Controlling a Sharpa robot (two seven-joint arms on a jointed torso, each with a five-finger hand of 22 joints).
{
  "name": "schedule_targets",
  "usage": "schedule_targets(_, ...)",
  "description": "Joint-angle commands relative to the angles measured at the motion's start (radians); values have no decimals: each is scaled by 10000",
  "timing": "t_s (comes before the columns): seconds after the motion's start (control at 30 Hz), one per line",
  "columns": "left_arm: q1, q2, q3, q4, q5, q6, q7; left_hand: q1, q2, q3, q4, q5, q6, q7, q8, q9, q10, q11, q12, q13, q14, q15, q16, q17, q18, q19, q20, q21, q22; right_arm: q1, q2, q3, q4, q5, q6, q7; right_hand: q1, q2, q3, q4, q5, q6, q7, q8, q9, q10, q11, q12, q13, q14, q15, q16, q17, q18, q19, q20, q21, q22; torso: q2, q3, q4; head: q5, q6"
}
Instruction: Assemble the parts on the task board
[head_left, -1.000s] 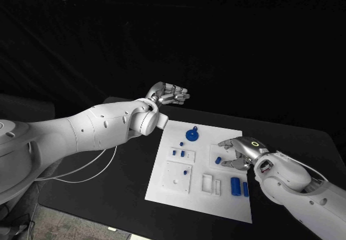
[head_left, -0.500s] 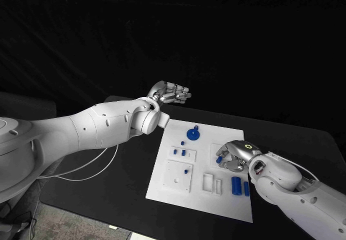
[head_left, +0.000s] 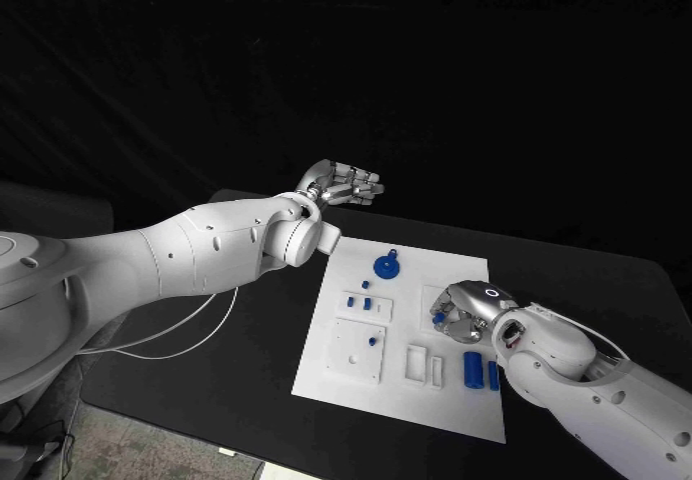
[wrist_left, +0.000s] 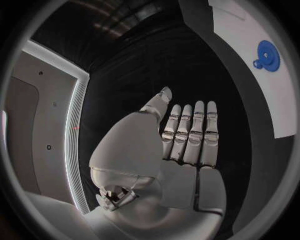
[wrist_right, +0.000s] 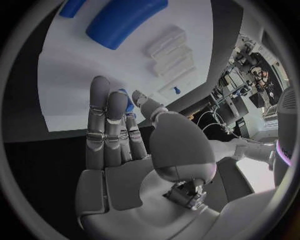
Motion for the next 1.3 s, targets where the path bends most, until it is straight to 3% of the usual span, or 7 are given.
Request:
schedule_targets(0.03, 16, 26, 6, 8, -29, 130, 62, 35, 72, -46, 12, -1, 37, -6, 43, 9, -85, 4, 62, -1, -59, -18, -39, -6, 82, 22, 29, 13, -9, -7, 31, -15, 7, -192, -176, 41, 57, 229, 280, 20, -74, 334, -65, 70, 46, 302, -115, -8, 16, 3, -120, 68, 21, -122, 387, -114, 54, 36, -3, 1, -9, 13, -12)
schedule_targets(0.23, 16, 29, 6, -1, -29, 128, 48, 35, 72, -46, 12, -1, 37, -6, 43, 9, -85, 4, 62, -1, -59, -18, -39, -6, 82, 22, 29, 13, -9, -9, 85, -22, -9, -516, -592, -77, 348, 476, 788, -188, -85, 896, -137, 62, 69, 876, -274, -4, 28, -12, -266, 62, 56, -244, 354, -271, 126, 138, -4, 5, 1, 18, -24)
schedule_targets(0.37, 16, 26, 5, -5, -29, 128, 36, 35, 72, -46, 12, -1, 37, -6, 43, 9, -85, 4, 62, -1, -59, -18, -39, -6, 82, 22, 29, 13, -9, -11, 109, -29, -23, -746, -764, -171, 451, 412, 1269, -425, -87, 1062, -174, 43, 66, 1110, -313, -6, 33, -14, -291, 58, 85, -301, 307, -320, 198, 267, -4, 3, 5, 10, -38)
schedule_targets(0.63, 16, 24, 5, -32, -29, 126, 30, 55, 84, -40, 7, 1, 31, -4, 42, 8, -93, 7, 61, -1, -64, -18, -39, -6, 84, 21, 29, 12, -9, -14, 85, -36, 21, -961, -1273, -217, 444, 298, 1591, -392, -89, 1169, -206, 42, 64, 1238, -346, -6, 36, -3, -325, 31, 140, -344, 271, -372, 251, 482, -7, 2, -2, 56, -37)
schedule_targets(0.83, 16, 14, 5, -47, -29, 120, 35, 9, 92, -53, 38, 9, 28, -5, 42, 9, -93, 8, 62, -1, -64, -16, -39, -6, 84, 23, 30, 13, -9, -14, -169, -26, 528, -855, -1507, -218, 418, 216, 1720, -369, -70, 1212, -216, 40, 70, 1272, -353, -4, 38, 5, -327, 31, 155, -321, 265, -362, 237, 600, -9, 1, -8, 97, 6)
schedule_targets(1.07, 16, 6, 5, -67, -29, 113, 43, 26, 85, -50, 31, 6, 32, -6, 43, 9, -97, 9, 61, -1, -69, -15, -39, -6, 85, 22, 31, 13, -9, -13, -471, 109, 1409, -917, -1807, -185, 472, 166, 1720, -372, -81, 1281, -234, 43, 69, 1341, -370, -6, 36, 6, -339, 28, 168, -330, 255, -376, 231, 690, -7, 2, -11, 179, 7)
schedule_targets(1.3, 16, 18, 5, -80, -32, 102, 46, 26, 85, -50, 31, 6, 32, -6, 43, 9, -97, 9, 61, -1, -69, -15, -39, -6, 85, 22, 31, 13, -9, -14, -354, 162, 1927, -858, -1814, -57, 474, 155, 1731, -344, -80, 1295, -236, 40, 67, 1357, -373, -9, 35, 8, -342, 20, 174, -335, 244, -381, 214, 767, -6, -5, -3, 271, -3)
